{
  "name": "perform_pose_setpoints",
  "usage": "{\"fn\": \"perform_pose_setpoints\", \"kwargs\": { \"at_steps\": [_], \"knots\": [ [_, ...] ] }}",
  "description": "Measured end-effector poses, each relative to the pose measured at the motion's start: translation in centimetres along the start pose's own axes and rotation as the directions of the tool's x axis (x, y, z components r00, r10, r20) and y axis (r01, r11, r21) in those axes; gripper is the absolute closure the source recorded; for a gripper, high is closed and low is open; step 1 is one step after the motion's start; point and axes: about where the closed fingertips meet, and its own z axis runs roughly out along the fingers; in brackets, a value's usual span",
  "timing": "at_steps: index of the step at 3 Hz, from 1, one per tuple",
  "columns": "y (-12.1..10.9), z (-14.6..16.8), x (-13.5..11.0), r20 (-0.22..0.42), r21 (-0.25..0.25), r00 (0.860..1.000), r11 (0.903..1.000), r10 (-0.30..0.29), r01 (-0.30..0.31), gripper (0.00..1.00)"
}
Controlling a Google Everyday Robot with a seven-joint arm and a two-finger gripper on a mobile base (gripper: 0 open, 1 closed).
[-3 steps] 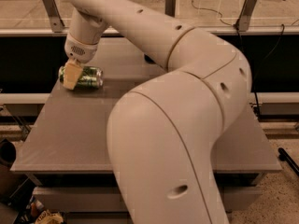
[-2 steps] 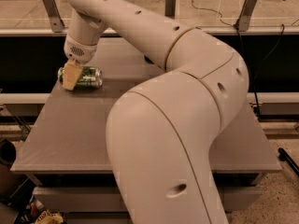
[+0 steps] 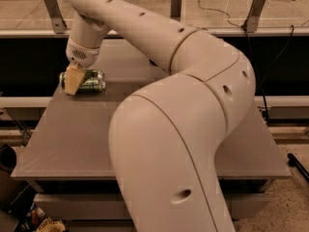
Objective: Knock green can over
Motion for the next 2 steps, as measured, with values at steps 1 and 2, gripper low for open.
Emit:
{"fn": "perform_pose_setpoints", "kwargs": {
  "at_steps": [1, 2],
  "knots": [
    [0.02, 0.07, -0.05, -0.001, -0.002, 1.000, 1.0000, 0.000, 0.000, 0.13],
    [0.03, 0.03, -0.07, -0.001, -0.002, 1.000, 1.0000, 0.000, 0.000, 0.00]
  ]
}}
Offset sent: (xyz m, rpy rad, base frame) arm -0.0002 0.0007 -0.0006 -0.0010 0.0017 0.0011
